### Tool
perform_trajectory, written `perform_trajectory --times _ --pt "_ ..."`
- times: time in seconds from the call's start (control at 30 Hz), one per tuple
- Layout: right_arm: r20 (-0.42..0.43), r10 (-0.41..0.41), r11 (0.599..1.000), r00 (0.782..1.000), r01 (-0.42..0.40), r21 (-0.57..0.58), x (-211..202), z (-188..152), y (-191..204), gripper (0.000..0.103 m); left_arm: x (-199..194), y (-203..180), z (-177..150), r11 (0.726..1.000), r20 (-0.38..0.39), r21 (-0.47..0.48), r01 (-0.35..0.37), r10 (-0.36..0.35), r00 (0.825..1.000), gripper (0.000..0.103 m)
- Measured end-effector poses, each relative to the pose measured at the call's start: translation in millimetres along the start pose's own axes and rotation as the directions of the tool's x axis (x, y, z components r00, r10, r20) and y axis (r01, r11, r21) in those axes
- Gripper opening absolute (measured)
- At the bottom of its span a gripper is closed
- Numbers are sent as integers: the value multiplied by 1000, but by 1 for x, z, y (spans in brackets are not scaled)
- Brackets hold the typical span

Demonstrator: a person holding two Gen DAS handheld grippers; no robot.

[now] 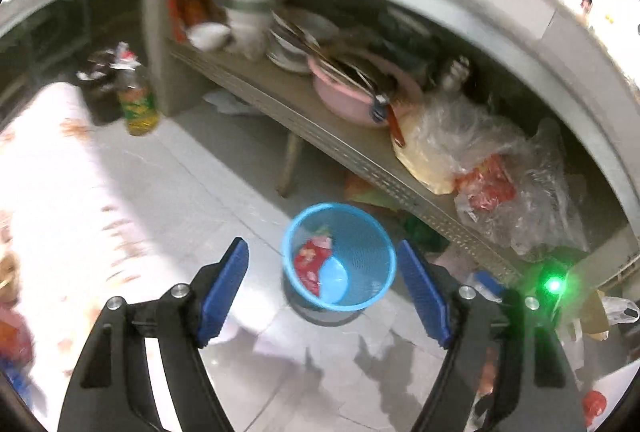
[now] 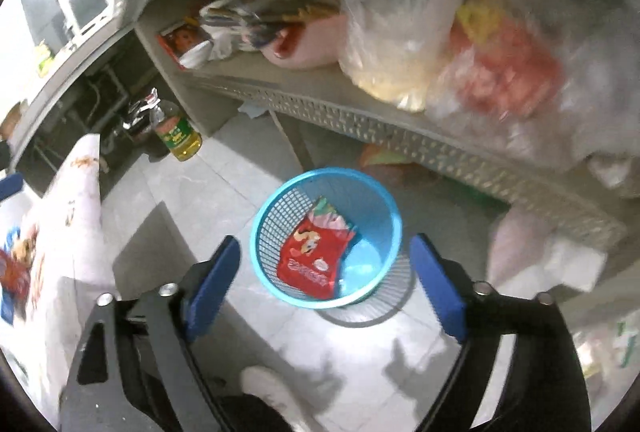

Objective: Collect trash
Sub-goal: 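Open both grippers to drop the wrapper and bag into the basket, then grasp the pink-printed clear plastic bag on the table with the left gripper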

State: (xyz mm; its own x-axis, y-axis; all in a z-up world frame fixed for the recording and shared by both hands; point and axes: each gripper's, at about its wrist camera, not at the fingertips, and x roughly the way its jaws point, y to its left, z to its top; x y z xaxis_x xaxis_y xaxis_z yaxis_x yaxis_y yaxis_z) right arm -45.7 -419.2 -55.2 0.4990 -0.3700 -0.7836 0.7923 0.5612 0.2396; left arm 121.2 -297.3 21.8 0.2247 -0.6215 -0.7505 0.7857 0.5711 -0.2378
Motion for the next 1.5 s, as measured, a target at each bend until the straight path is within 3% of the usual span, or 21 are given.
perform_trajectory --times 0.03,0.2,0.33,0.43,0.5,0.57,0.67,0.77,0.8,0.87,0.93,1.03,1.1,1.17,1.33,1.5 --pt "14 -18 999 1000 19 -30 -9 -1 5 95 -24 14 -10 1000 23 -15 -10 10 1000 76" --pt "82 -142 976 986 153 -157 -38 -5 28 95 -104 63 -56 994 102 -86 -61 70 992 77" --pt "162 -168 940 972 207 -270 -57 -6 63 95 -168 94 -104 979 198 -159 -127 157 967 80" --pt "189 -91 921 978 154 -357 -71 -9 93 95 -208 107 -143 966 256 -213 -147 200 946 83" --pt "186 32 902 982 52 -429 -80 -12 122 95 -228 111 -165 956 285 -247 -157 227 931 87" --pt "176 161 878 971 -59 -475 -88 -13 147 95 -252 118 -189 941 316 -277 -192 278 907 88" --pt "133 359 821 924 -245 -516 -98 -15 181 95 -275 127 -216 910 335 -325 -259 367 868 90" --pt "28 533 721 846 -437 -538 -103 -22 221 95 -291 149 -233 865 329 -392 -313 450 830 90" --pt "-30 583 672 812 -503 -544 -103 -27 238 95 -292 160 -235 846 308 -424 -323 470 827 90" --pt "-119 631 608 766 -585 -537 -100 -37 261 95 -292 178 -234 825 284 -462 -325 485 827 89" --pt "-235 671 537 703 -680 -499 -94 -49 287 95 -290 196 -228 807 250 -474 -353 507 825 90" --pt "-364 700 479 615 -782 -399 -83 -58 315 87 -279 217 -210 801 197 -432 -414 532 824 89" --pt "-434 703 464 564 -825 -322 -75 -64 330 80 -262 233 -197 807 133 -367 -462 537 833 89" --pt "-506 699 456 505 -860 -228 -59 -67 344 74 -241 252 -184 799 57 -308 -516 557 828 89" --pt "-617 647 494 448 -863 -108 -37 -86 380 60 -198 285 -169 792 -92 -210 -573 568 818 79" --pt "-658 618 514 430 -854 -75 -25 -97 396 58 -165 313 -165 788 -250 -134 -600 559 790 69"
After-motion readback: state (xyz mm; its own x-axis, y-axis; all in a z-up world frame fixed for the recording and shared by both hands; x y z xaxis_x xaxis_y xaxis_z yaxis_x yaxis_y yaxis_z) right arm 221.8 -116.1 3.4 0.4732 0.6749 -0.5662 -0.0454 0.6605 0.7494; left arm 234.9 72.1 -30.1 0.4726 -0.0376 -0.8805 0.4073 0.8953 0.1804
